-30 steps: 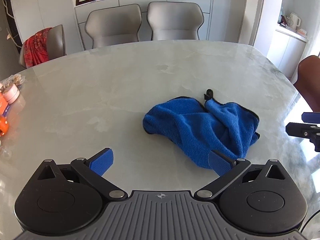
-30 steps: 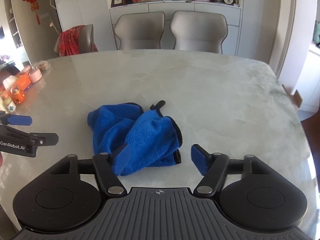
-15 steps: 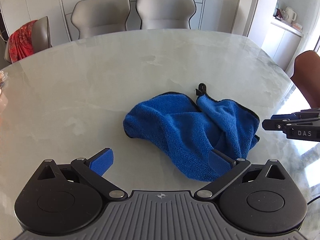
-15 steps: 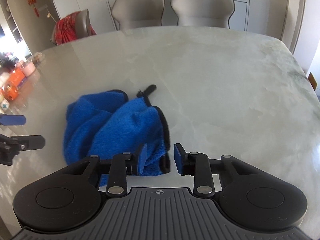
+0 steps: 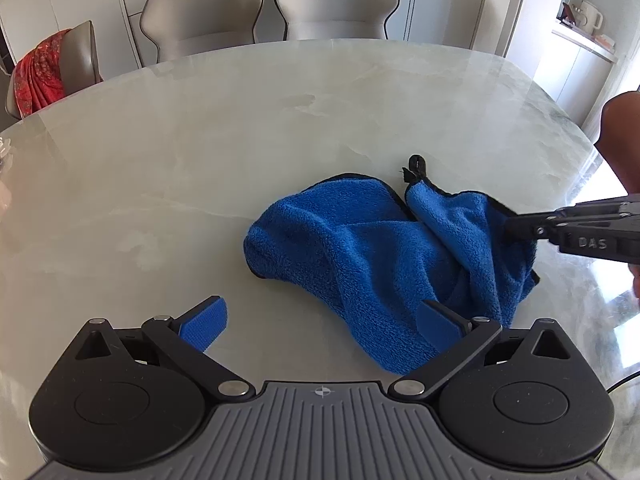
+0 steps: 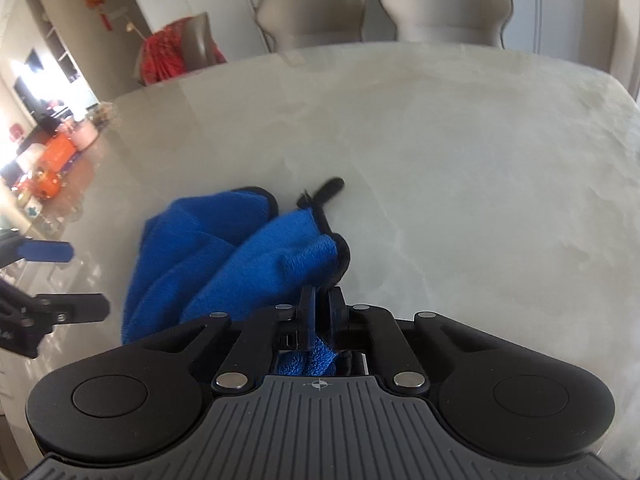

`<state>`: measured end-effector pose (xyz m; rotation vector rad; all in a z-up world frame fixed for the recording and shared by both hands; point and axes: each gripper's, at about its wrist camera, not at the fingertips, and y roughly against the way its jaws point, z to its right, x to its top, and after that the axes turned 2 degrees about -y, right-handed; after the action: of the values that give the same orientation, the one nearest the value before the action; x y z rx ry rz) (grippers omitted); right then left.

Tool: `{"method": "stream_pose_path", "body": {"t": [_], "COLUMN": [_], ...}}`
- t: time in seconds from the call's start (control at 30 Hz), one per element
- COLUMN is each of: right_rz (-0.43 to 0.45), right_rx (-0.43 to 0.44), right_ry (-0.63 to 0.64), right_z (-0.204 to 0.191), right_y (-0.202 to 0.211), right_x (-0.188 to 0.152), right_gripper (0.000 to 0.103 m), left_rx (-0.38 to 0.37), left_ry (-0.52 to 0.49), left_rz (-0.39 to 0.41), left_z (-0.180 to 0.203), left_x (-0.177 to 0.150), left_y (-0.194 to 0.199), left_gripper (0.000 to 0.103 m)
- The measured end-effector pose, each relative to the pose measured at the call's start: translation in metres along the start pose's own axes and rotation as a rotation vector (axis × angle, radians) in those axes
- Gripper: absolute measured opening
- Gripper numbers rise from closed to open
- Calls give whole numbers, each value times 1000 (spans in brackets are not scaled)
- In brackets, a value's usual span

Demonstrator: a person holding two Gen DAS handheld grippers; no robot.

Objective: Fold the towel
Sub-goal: 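Grasp the towel edge near the loop with the right gripper, then lift the towel with the right gripper to shake it open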

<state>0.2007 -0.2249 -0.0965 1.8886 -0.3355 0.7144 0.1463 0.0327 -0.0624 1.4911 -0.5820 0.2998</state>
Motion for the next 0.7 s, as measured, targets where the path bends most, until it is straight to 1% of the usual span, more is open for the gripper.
{"method": "stream_pose_path", "body": {"t": [0.07,0.13,0.23,0.3,0.4,0.43,0.53,0.7], "right_rz": [29,70,139,179,205,208,210,197], "right_rx": [-3,-33,-132,-219,-342,-363,-366,-356], "right_ry": [-6,-18,-45,-75,-123,-136,-158,-134], "right_z": [5,13,33,50,73,79,89,86], "right_y": [11,26,49,61,70,71,72,62], "right_x": [3,7,16,23,28,28,28,27], "right_gripper": [5,5,5,5,5,5,5,5], "left_rx": [6,7,10,13,13,12,7,19], "left_ry": [3,4,-8,-15,-23,-25,-41,-69], "left_rz": [0,2,11,14,8,5,-4,-29], "left_z": [-3,-4,-5,-4,-1,0,5,9], "left_x": [4,8,15,19,25,27,31,35], "left_y": [-3,-4,-7,-10,-17,-20,-28,-47], "left_gripper": [103,103,103,103,103,103,103,103]}}
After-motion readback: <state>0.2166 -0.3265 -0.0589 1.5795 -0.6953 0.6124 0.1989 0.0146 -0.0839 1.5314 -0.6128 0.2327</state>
